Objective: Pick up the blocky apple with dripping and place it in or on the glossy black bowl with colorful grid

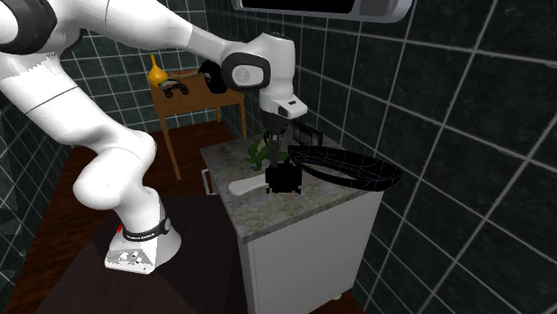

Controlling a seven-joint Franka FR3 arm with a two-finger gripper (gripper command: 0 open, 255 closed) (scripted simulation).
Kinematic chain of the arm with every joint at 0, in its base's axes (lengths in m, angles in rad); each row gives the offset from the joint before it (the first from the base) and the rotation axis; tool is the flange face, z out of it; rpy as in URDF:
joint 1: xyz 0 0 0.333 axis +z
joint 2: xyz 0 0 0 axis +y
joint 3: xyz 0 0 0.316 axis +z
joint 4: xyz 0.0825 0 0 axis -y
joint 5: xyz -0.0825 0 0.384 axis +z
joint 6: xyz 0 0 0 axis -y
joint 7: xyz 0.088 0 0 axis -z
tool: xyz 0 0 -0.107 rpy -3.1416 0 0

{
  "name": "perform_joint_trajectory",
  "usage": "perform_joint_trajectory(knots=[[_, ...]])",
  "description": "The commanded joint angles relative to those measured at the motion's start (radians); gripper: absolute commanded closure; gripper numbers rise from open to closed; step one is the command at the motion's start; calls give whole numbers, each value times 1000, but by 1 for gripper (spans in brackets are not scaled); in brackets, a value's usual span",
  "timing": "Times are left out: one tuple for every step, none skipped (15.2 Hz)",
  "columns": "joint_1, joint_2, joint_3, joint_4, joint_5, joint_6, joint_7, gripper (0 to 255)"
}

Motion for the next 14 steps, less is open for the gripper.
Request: perform_joint_trajectory(knots=[[0,51,24,-14,-7,73,31,0],[-2,86,37,-12,-15,108,49,0],[-3,99,41,-11,-18,121,55,0],[-3,106,43,-19,-19,136,56,0],[-3,113,44,-28,-19,151,57,0],[-3,120,45,-36,-20,166,57,0],[-3,127,47,-43,-20,181,58,0],[-4,135,48,-51,-21,196,59,0],[-4,143,50,-58,-22,212,60,0],[-5,157,52,-69,-24,236,62,0],[-5,157,52,-70,-24,236,62,0],[-5,157,52,-69,-24,236,62,0],[-5,157,52,-69,-24,236,62,0],[-5,157,52,-69,-24,236,62,0]])
